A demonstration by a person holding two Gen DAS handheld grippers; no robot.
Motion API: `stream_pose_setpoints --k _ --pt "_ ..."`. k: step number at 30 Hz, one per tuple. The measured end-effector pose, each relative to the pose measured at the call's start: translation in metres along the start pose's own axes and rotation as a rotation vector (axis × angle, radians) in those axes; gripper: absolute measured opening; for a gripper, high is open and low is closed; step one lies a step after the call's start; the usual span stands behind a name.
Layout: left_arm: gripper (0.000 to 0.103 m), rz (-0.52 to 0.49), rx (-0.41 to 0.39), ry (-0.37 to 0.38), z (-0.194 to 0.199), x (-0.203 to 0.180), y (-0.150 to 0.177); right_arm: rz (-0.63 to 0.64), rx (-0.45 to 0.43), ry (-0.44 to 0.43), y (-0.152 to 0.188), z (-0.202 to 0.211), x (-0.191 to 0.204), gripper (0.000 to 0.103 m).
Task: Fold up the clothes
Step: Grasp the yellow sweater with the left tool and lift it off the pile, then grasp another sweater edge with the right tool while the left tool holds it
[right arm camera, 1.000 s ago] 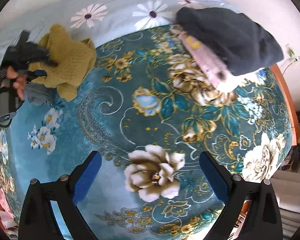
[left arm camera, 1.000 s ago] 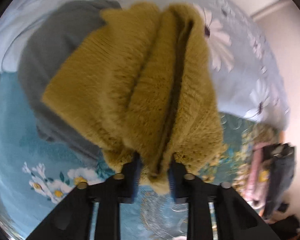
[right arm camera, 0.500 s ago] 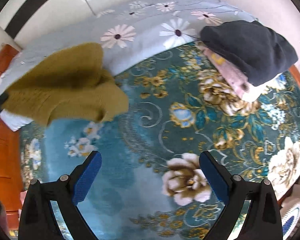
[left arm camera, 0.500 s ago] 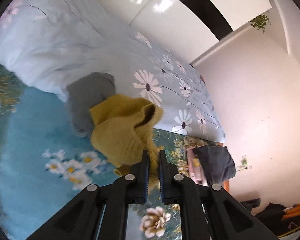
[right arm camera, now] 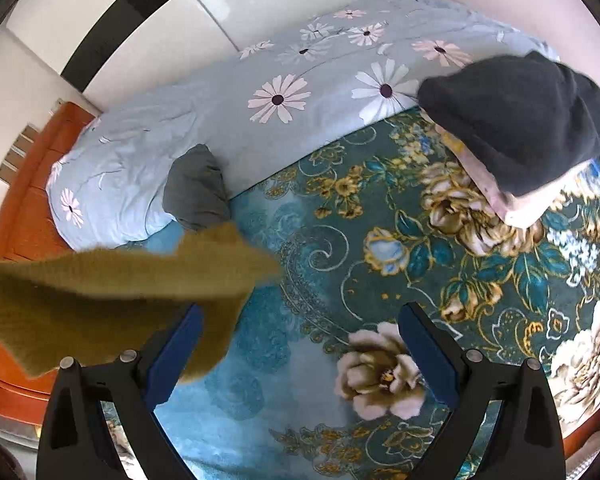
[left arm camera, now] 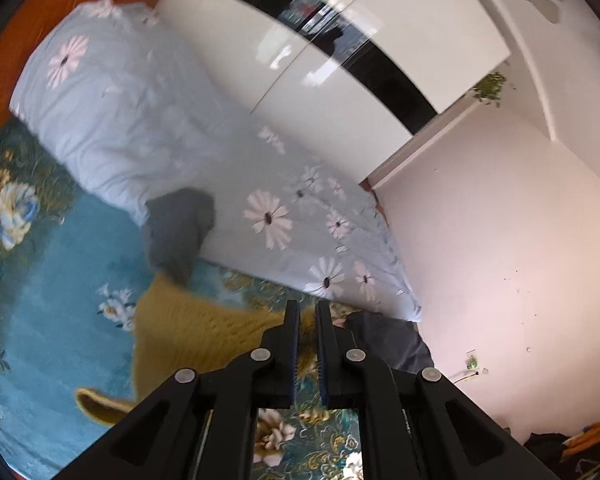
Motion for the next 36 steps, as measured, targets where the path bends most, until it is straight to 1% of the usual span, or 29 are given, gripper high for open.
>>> stream_pose_setpoints --k 2,3,4,5,6,7,8,10,13,15,16,18,20,22,23,24,26,27,28,30,32,33,34,35,36 --pt "0.006 -0.081 -0.004 0.003 0.0 -0.029 0.001 0.007 0.002 -0.048 -0.001 0.009 -0.006 0.098" --pt "0.0 -0.111 -0.003 0.012 -0.001 -0.041 0.004 0.024 -0.004 -0.086 -0.001 0.014 -0.004 0.098" --pt "0.0 -0.133 -0.004 0.027 -0.002 -0.052 0.007 0.046 -0.011 -0.124 -0.002 0.02 -0.001 0.098" --pt "0.0 -0.16 -0.009 0.022 -0.004 -0.06 0.01 0.074 -0.014 -0.159 -0.004 0.025 0.003 0.098" --pt "0.0 -0.195 -0.009 -0.008 -0.009 -0.062 0.014 0.1 -0.01 -0.185 -0.004 0.027 0.008 0.098" --pt "0.0 -0.219 0.007 -0.047 -0.018 -0.06 0.02 0.122 -0.003 -0.205 -0.005 0.027 0.013 0.098" --pt "0.0 -0.215 0.044 -0.087 -0.029 -0.052 0.031 0.138 0.003 -0.222 -0.005 0.028 0.017 0.098" --pt "0.0 -0.162 0.11 -0.162 -0.045 -0.029 0.052 0.141 0.014 -0.235 -0.003 0.026 0.019 0.098" --pt "0.001 -0.061 0.144 -0.244 -0.049 0.012 0.082 0.142 0.045 -0.237 0.002 0.022 0.015 0.098" --pt "0.001 0.029 0.157 -0.306 -0.04 0.05 0.101 0.144 0.068 -0.225 0.006 0.019 0.008 0.098" --pt "0.001 0.092 0.161 -0.34 -0.033 0.073 0.111 0.142 0.085 -0.219 0.009 0.016 0.005 0.098" --pt "0.002 0.184 0.16 -0.41 -0.02 0.11 0.129 0.127 0.133 -0.209 0.019 0.008 -0.003 0.098" --pt "0.005 0.281 0.171 -0.492 -0.002 0.147 0.16 0.086 0.196 -0.188 0.033 -0.005 -0.015 0.098" --pt "0.015 0.374 0.182 -0.539 0.015 0.176 0.187 0.039 0.269 -0.149 0.053 -0.02 -0.031 0.098" --pt "0.026 0.425 0.191 -0.553 0.022 0.189 0.203 0.018 0.306 -0.129 0.063 -0.028 -0.04 0.098" --pt "0.033 0.469 0.201 -0.564 0.027 0.198 0.216 -0.002 0.345 -0.108 0.075 -0.036 -0.049 0.098" --pt "0.036 0.557 0.229 -0.587 0.037 0.214 0.242 -0.054 0.412 -0.087 0.098 -0.05 -0.065 0.098" --pt "0.039 0.585 0.242 -0.6 0.041 0.22 0.253 -0.091 0.44 -0.078 0.11 -0.056 -0.073 0.098" --pt "0.041 0.607 0.254 -0.614 0.045 0.224 0.264 -0.125 0.463 -0.07 0.12 -0.062 -0.079 0.098" --pt "0.048 0.64 0.275 -0.645 0.051 0.234 0.287 -0.191 0.508 -0.063 0.143 -0.074 -0.09 0.098" --pt "0.052 0.668 0.296 -0.662 0.055 0.243 0.307 -0.235 0.543 -0.054 0.164 -0.084 -0.098 0.097" --pt "0.053 0.684 0.308 -0.668 0.054 0.247 0.319 -0.251 0.552 -0.046 0.173 -0.088 -0.101 0.093" --pt "0.053 0.702 0.321 -0.67 0.053 0.25 0.331 -0.266 0.56 -0.038 0.181 -0.093 -0.105 0.087" --pt "0.053 0.72 0.332 -0.67 0.051 0.254 0.342 -0.283 0.568 -0.033 0.189 -0.097 -0.108 0.071" --pt "0.054 0.739 0.339 -0.665 0.048 0.258 0.353 -0.302 0.574 -0.033 0.196 -0.101 -0.11 0.068"
Point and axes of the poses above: each gripper's, at about its wrist camera, not at the fingertips, and z roughly against the way its jaws point, x to its left, y to its underside, the point moved 9 cm from there along -z, roughly the way its jaws point, and after that the axes turned 13 degrees about -x, right-handed, at the moved point
